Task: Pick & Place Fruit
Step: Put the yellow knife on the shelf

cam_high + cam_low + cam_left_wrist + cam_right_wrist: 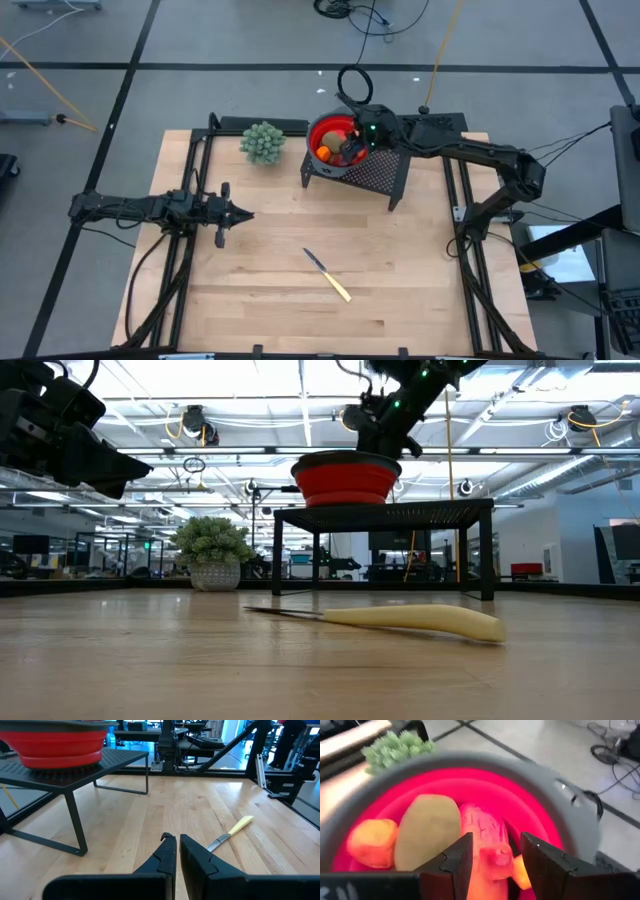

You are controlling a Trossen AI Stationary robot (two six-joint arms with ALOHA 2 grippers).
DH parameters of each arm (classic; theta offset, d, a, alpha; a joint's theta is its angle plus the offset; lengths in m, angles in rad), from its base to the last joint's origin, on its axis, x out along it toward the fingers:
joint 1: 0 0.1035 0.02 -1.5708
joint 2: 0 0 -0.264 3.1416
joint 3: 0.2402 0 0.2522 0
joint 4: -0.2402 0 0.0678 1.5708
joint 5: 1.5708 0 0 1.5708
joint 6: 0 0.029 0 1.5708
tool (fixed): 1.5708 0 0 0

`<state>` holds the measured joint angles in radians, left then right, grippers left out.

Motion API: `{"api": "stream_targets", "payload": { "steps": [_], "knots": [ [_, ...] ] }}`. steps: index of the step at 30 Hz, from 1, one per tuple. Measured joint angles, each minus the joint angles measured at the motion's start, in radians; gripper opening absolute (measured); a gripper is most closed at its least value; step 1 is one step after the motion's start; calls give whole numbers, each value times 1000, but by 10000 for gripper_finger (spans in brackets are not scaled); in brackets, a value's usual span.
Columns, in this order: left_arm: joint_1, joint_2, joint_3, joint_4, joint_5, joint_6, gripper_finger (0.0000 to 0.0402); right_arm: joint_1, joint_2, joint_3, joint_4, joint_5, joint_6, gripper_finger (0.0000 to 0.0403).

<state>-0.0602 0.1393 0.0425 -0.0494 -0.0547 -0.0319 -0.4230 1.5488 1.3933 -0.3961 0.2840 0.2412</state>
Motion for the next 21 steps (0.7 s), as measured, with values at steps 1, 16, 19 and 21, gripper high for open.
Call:
{"api": "stream_targets", "payload": {
  "steps": [1, 16, 19, 21],
  "knots": [
    [0, 0, 0, 0, 0, 0, 26, 5, -10, 0, 1, 0, -4, 155],
    [0, 0, 0, 0, 0, 8, 26, 264, -149, 0, 15, -2, -72, 96],
    [0, 0, 0, 0, 0, 8, 26, 343, -151, 0, 25, -2, -96, 79],
    [0, 0, 0, 0, 0, 8, 26, 393, -150, 0, 24, -2, -97, 69]
  ]
}}
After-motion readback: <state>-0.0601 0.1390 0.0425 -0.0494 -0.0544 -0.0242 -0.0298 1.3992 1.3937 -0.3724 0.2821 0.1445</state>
